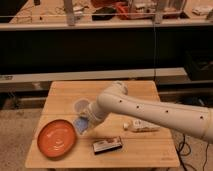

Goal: Place the white sponge in the ceramic bowl

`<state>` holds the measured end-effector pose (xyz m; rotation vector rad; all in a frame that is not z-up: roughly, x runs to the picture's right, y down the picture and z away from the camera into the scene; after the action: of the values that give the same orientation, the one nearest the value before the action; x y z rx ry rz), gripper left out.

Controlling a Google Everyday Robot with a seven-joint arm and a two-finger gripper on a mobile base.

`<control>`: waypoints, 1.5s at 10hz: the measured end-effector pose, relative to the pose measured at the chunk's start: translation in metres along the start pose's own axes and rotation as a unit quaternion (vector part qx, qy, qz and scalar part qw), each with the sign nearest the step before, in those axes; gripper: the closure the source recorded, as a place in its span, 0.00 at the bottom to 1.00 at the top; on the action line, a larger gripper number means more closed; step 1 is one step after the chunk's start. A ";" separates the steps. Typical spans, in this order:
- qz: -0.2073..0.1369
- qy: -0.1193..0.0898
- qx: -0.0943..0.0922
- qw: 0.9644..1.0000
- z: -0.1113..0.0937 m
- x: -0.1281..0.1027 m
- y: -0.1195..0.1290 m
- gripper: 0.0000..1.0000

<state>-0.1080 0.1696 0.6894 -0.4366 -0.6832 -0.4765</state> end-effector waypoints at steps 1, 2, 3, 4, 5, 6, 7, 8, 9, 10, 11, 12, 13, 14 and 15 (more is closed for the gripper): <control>-0.002 -0.001 -0.001 1.000 0.002 -0.002 -0.002 0.97; -0.008 -0.001 -0.003 1.000 0.005 -0.002 -0.002 0.97; -0.013 -0.001 -0.005 1.000 0.008 -0.003 -0.002 0.97; -0.021 -0.003 -0.006 1.000 0.013 -0.008 -0.006 0.97; -0.031 -0.005 -0.010 0.999 0.023 -0.018 -0.014 0.97; -0.037 -0.007 -0.013 0.999 0.029 -0.024 -0.017 0.97; -0.041 -0.008 -0.015 0.999 0.033 -0.026 -0.019 0.97; -0.047 -0.009 -0.017 0.999 0.036 -0.026 -0.019 0.97; -0.052 -0.009 -0.019 0.998 0.041 -0.027 -0.018 0.97; -0.056 -0.011 -0.019 0.998 0.046 -0.032 -0.020 0.97; -0.060 -0.012 -0.020 0.998 0.053 -0.037 -0.022 0.97; -0.067 -0.013 -0.022 0.997 0.060 -0.043 -0.024 0.97; -0.071 -0.013 -0.024 0.997 0.064 -0.044 -0.025 0.97; -0.074 -0.013 -0.025 0.997 0.068 -0.046 -0.025 0.97; -0.075 -0.013 -0.025 0.997 0.071 -0.049 -0.026 0.97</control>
<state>-0.1899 0.1993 0.7113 -0.4412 -0.7340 -0.6316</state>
